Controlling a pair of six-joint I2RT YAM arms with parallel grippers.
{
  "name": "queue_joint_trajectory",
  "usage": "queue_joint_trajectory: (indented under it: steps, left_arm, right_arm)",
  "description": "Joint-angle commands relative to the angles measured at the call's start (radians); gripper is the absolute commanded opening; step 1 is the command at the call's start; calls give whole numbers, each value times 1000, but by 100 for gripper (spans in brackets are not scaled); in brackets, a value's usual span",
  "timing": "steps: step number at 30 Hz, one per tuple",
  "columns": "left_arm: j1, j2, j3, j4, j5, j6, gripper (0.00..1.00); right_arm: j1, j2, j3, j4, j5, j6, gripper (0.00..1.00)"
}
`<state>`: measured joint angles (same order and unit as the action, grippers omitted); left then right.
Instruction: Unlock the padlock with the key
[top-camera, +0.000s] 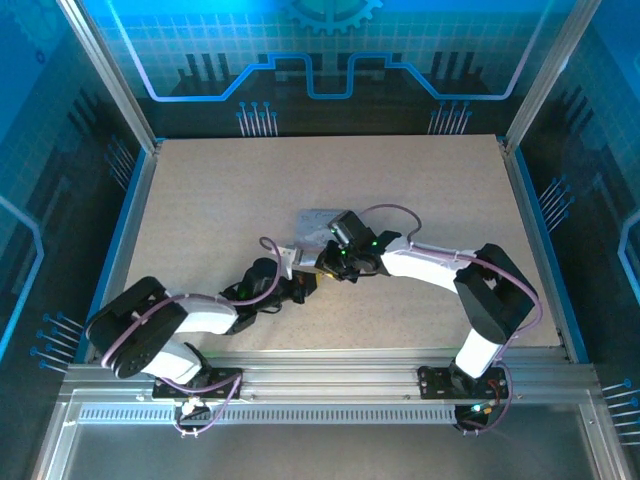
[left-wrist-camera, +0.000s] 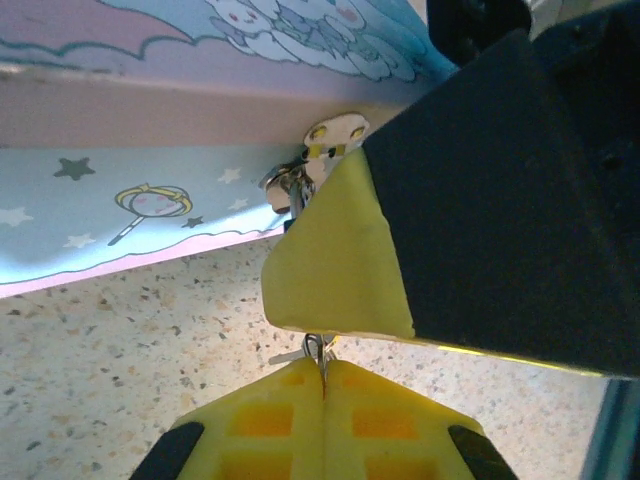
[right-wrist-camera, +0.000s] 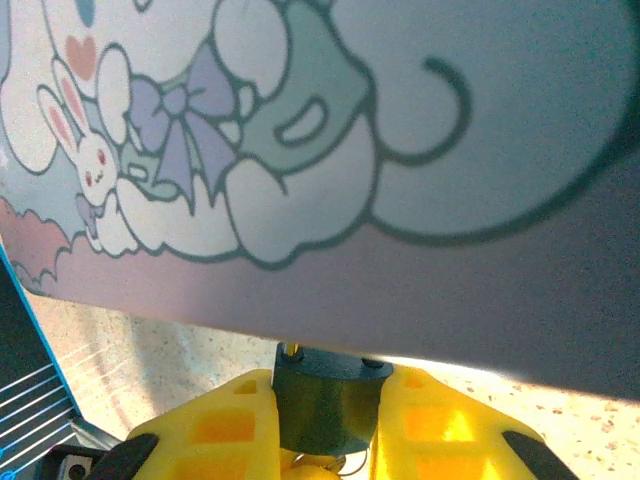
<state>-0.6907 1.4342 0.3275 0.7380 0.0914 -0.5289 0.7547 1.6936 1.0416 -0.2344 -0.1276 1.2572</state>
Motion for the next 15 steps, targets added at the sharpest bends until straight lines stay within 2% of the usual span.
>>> queue_joint_trajectory:
  steps: [1, 8, 15]
  left_arm:
    - [-28, -72, 62, -116, -27, 159, 0]
    - [-37, -107, 81, -181, -59, 279, 0]
    - [-84, -131, 81, -220, -147, 425, 0]
  right_arm:
    - [-12, -36, 34, -15, -36, -1, 4]
    - [-16, -54, 63, -47, -58, -11, 5]
    - [-23, -40, 93, -71, -96, -18, 4]
